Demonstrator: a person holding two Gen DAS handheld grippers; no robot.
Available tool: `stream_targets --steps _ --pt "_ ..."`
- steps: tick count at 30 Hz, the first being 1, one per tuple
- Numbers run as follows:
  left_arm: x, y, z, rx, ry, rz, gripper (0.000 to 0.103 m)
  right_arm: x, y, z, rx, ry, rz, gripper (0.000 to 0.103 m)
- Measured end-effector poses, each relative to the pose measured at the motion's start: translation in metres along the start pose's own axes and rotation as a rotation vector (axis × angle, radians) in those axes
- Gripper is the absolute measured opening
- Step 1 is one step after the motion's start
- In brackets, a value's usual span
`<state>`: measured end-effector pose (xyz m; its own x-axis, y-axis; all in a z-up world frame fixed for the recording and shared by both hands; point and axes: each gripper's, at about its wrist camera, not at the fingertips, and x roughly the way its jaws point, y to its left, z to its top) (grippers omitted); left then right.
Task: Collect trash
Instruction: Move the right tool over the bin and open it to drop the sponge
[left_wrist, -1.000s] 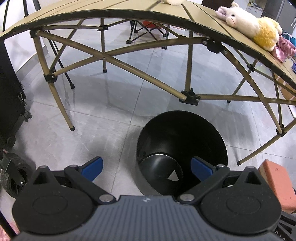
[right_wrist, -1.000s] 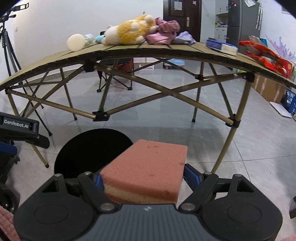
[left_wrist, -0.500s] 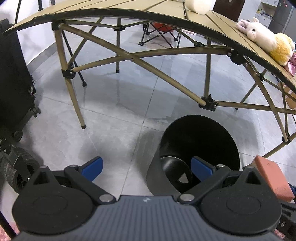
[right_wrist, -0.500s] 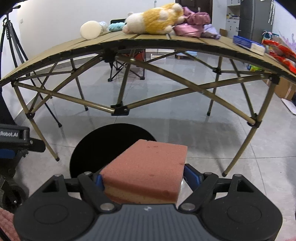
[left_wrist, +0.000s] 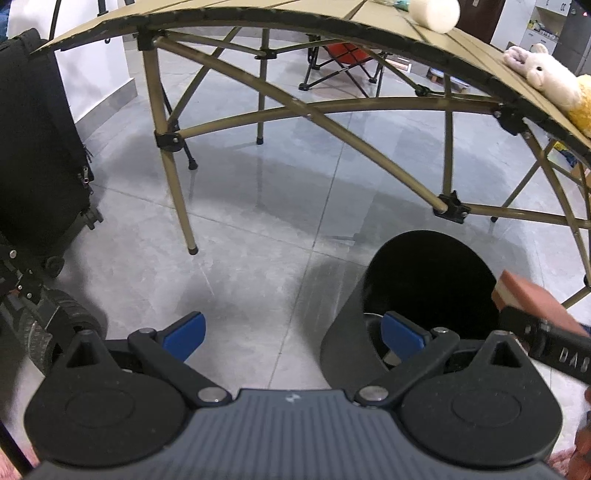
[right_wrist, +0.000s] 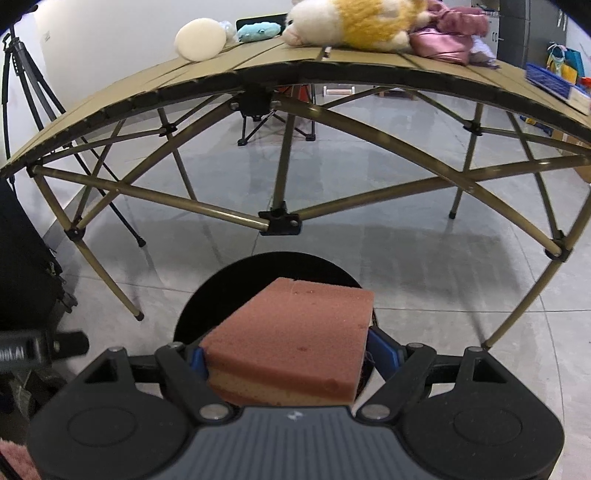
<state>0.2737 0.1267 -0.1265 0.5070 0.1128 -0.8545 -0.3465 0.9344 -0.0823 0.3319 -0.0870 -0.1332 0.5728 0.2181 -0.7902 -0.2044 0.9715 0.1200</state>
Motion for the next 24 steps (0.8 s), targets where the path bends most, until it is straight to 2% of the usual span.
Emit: stream_targets --steps 14,24 --pt "0.009 0.025 0.007 -0.044 0.008 0.059 0.103 0.052 0.016 0.014 0.022 0.131 0.052 0.081" --pt "0.01 0.037 0.012 -0.088 0.001 0.093 0.103 0.071 0.028 0.013 0.002 0.173 0.052 0.081"
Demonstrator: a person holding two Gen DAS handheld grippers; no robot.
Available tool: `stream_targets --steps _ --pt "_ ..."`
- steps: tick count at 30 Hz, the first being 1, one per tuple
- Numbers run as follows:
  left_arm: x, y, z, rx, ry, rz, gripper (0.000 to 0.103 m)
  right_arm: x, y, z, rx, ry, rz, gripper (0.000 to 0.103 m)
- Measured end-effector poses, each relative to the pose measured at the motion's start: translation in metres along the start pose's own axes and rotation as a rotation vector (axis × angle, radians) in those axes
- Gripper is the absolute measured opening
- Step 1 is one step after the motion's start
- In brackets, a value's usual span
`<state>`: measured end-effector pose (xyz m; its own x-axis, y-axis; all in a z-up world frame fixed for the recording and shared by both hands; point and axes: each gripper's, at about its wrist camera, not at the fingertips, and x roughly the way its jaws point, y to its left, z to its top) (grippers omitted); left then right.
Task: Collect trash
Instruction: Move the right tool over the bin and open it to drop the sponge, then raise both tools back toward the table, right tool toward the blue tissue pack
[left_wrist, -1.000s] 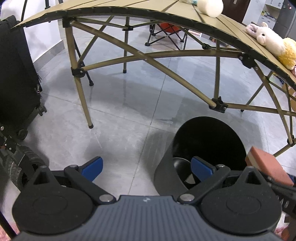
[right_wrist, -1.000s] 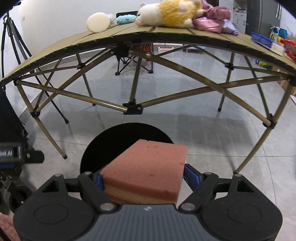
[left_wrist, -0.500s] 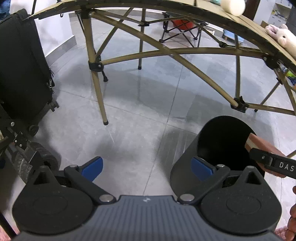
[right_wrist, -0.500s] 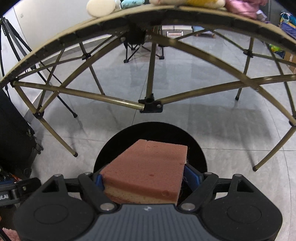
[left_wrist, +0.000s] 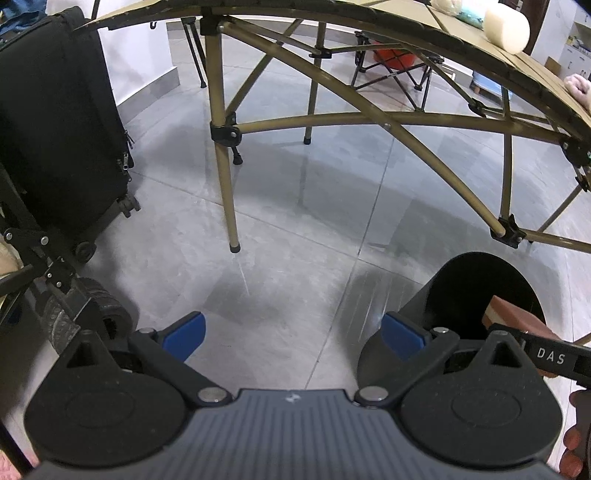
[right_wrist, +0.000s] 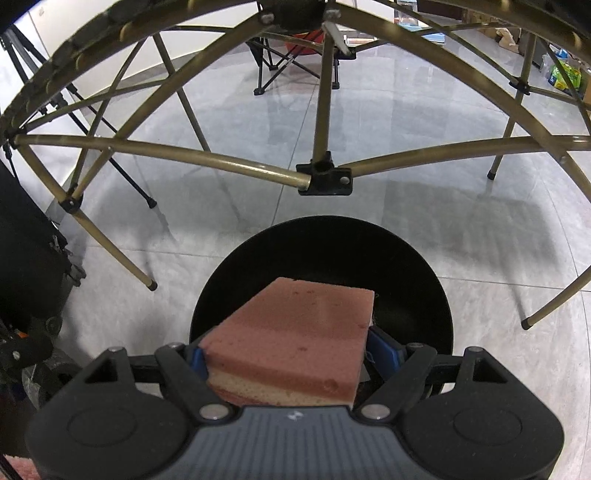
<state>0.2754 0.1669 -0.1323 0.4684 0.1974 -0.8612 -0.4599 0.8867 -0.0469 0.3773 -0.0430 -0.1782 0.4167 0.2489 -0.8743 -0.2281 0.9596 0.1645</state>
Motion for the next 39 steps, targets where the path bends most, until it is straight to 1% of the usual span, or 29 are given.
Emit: stream_targets --steps 7,10,11,12,13,17,27,32,35,39 --pt "-0.002 0.003 0.001 -0.014 -0.009 0.005 0.103 0.002 0.002 0.001 -0.007 -0.001 -0.005 0.082" --pt "-0.004 0.002 0.001 -0.011 -0.009 0.0 0.103 0.002 0.001 0.001 0.0 0.002 0.008 0.083" --pt "-0.004 0.002 0.001 -0.012 -0.011 -0.002 0.103 0.002 0.0 0.001 0.005 0.003 0.018 0.086" --pt "-0.004 0.002 0.001 -0.011 -0.011 -0.003 0.103 0.003 -0.001 0.001 0.009 0.009 0.029 0.096" --pt "-0.004 0.002 0.0 -0.01 -0.011 -0.003 0.103 0.003 -0.002 0.002 0.016 0.014 0.036 0.103" --pt "-0.004 0.001 0.0 -0.007 -0.009 -0.01 0.103 0.0 -0.003 0.002 0.016 -0.009 0.028 0.103" --pt "-0.008 -0.003 -0.002 0.008 -0.017 -0.025 0.103 -0.003 -0.002 0.001 0.008 -0.02 0.023 0.103" --pt "-0.012 -0.005 -0.002 0.012 -0.029 -0.037 0.103 -0.01 -0.003 0.0 0.012 -0.04 0.022 0.103" --pt "-0.018 -0.007 -0.001 0.018 -0.048 -0.051 0.103 -0.018 -0.004 -0.001 0.008 -0.062 0.022 0.103" --pt "-0.032 -0.009 -0.002 0.022 -0.103 -0.063 0.103 -0.037 -0.006 -0.002 -0.001 -0.118 0.022 0.103"
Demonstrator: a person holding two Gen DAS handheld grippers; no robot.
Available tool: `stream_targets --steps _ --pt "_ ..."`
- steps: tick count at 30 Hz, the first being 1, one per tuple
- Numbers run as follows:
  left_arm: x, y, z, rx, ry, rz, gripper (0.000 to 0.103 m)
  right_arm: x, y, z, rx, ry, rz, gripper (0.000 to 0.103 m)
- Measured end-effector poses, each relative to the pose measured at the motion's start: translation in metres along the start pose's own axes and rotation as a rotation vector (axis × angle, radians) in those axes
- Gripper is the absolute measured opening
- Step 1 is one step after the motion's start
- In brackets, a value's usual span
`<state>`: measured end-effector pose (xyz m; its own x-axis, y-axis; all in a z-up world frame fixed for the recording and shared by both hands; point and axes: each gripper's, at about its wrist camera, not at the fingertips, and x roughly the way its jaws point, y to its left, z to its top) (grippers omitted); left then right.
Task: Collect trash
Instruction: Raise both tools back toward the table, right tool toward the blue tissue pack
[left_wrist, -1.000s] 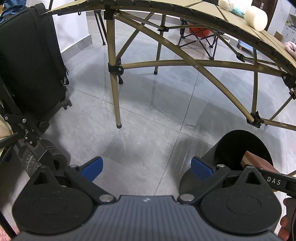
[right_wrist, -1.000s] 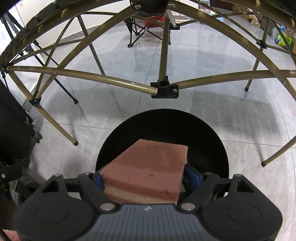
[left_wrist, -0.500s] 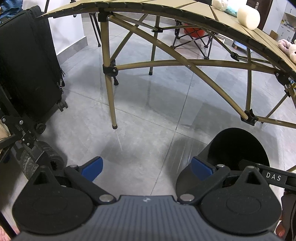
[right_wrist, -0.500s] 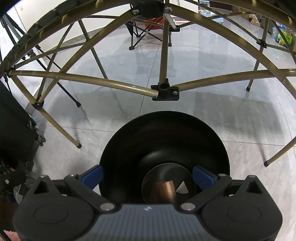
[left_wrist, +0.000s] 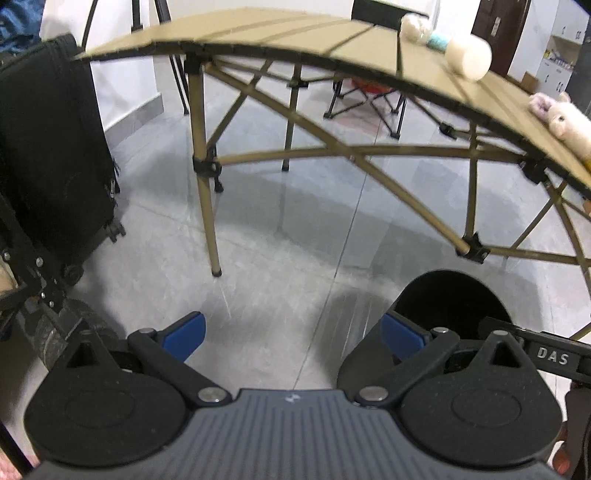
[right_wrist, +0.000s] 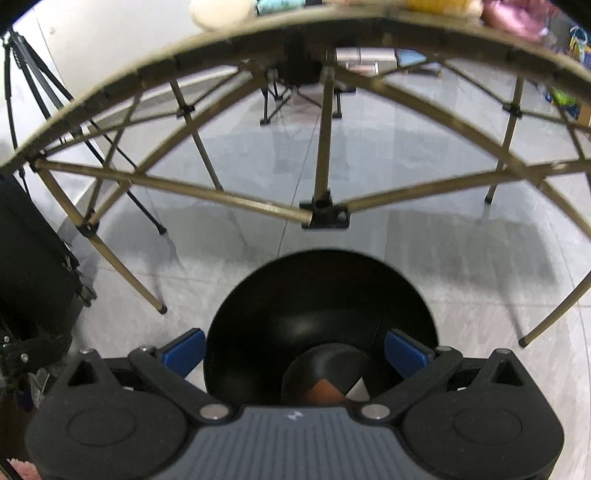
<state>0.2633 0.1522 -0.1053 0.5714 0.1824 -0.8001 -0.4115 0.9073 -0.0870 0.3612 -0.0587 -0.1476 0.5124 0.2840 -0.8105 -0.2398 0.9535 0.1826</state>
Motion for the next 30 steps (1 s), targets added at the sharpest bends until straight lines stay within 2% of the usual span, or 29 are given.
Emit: stream_targets --steps 14,22,27,30 --pt "-0.048 -0.035 0.023 0.024 -0.152 -0.054 0.103 -0.085 -0.033 0.018 0.035 -0.261 0.013 0.103" --pt "-0.07 -0.082 0.052 0.08 -0.26 -0.109 0.103 -0.125 -0.071 0.02 0.064 -0.47 -0.066 0.103" --pt "-0.074 -0.11 0.074 0.09 -0.308 -0.149 0.103 -0.138 -0.093 0.026 0.081 -0.553 -0.071 0.103" --pt "-0.072 -0.124 0.083 0.099 -0.324 -0.161 0.103 -0.144 -0.105 0.034 0.078 -0.567 -0.069 0.103"
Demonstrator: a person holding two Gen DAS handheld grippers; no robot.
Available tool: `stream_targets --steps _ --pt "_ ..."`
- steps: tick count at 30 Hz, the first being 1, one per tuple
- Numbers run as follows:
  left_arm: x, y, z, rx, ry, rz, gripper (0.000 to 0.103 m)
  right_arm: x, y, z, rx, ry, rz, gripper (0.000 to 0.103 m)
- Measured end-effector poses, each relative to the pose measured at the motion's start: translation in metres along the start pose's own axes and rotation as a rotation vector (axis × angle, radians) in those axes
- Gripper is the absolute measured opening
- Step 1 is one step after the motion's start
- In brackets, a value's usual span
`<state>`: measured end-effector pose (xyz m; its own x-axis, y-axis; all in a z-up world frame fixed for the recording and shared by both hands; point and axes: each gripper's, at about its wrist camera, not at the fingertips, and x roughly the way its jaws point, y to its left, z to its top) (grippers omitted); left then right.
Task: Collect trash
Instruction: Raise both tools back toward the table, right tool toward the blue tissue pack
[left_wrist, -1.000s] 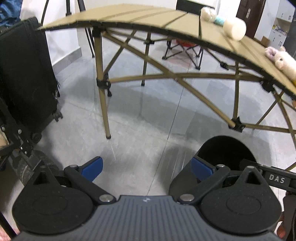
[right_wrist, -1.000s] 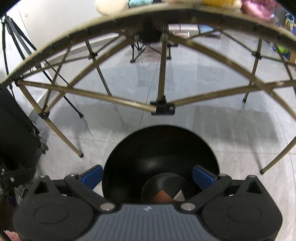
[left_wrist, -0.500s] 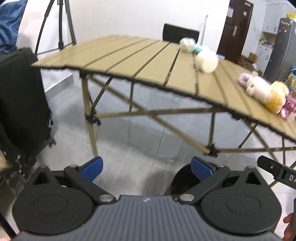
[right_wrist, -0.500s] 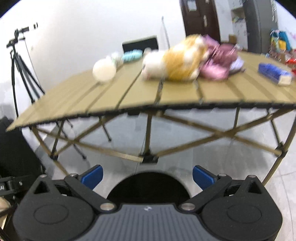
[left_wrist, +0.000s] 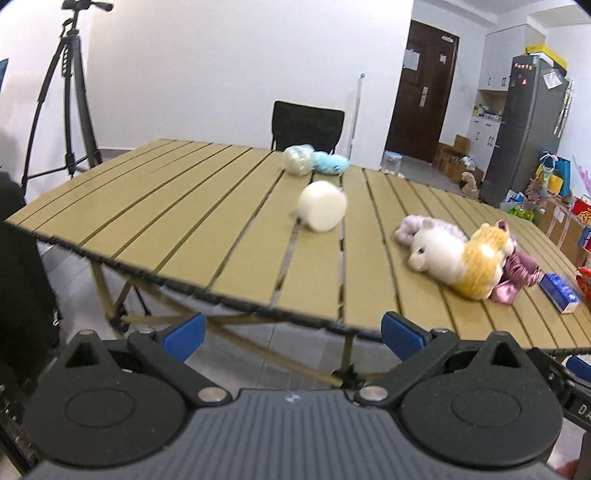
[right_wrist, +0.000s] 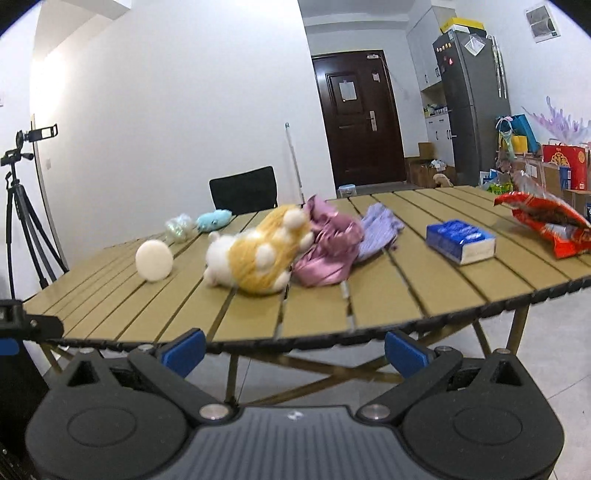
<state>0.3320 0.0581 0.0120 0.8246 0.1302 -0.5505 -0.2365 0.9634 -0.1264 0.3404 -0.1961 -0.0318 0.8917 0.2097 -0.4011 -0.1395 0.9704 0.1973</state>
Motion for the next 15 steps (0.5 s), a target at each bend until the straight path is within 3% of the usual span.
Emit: stream_targets --steps 15 --pt "0.034 -0.009 0.034 -0.028 -0.022 0.015 0.103 0.027 -0.048 0.039 -0.111 -0.118 -0.167 0.103"
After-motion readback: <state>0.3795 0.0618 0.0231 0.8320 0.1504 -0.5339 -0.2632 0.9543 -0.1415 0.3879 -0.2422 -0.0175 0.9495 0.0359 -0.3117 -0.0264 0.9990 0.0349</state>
